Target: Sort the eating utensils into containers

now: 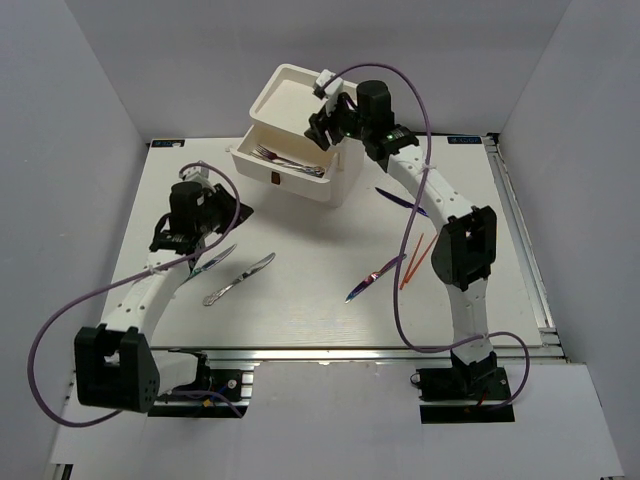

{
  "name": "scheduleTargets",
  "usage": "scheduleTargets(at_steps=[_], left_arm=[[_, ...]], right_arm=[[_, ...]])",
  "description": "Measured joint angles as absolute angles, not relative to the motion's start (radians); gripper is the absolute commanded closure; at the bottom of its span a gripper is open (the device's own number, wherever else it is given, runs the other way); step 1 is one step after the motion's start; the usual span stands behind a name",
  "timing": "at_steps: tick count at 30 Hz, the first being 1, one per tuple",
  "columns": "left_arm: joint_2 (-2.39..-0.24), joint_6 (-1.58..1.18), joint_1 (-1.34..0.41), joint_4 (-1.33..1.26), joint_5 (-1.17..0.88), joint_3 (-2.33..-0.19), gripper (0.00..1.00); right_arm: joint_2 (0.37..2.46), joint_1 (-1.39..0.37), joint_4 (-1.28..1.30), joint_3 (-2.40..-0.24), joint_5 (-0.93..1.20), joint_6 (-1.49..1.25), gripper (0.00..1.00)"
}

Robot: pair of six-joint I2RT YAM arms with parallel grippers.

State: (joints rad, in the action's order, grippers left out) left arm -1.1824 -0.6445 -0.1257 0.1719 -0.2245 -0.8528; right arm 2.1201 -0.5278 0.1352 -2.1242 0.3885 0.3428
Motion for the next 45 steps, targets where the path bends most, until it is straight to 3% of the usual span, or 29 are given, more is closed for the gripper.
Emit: scheduleTargets(at_steps=[9,12,13,19,27,45], left_arm=[[-1.38,-0.664,-0.125,0.028,-0.368,-0.9,0.67],[-1.417,-0.68,-0.125,-0.013,-0.397,-0.92,0.67],[-1.43,-0.685,-0.125,-0.03,-0.405,-0.928,0.67],[-1.504,-0.72,-0.125,-0.106,-0.429,-0.972,0.68],[-1.672,-0.753,-0.126,-0.142,-0.473,-1.108,0.69],[-1.909,-0.786,-0.179,-0.175,-0.467,-1.401,0.68]], right_arm=[[2.199,-0.49,0.181,-2.141,0.455,0.373,0.38],[2.199,-0.491,0.183,-2.142,0.463,0.38,0.56],[2.199,-0.492,0.183,-2.142,0.47,0.382,0.69],[2.199,-0.493,0.201,-2.147,0.544,0.393,0.95],[2.199,-0.488,0.207,-2.151,0.554,0.374,1.0],[2.199,-0.472,0.21,-2.151,0.574,0.303,1.0]])
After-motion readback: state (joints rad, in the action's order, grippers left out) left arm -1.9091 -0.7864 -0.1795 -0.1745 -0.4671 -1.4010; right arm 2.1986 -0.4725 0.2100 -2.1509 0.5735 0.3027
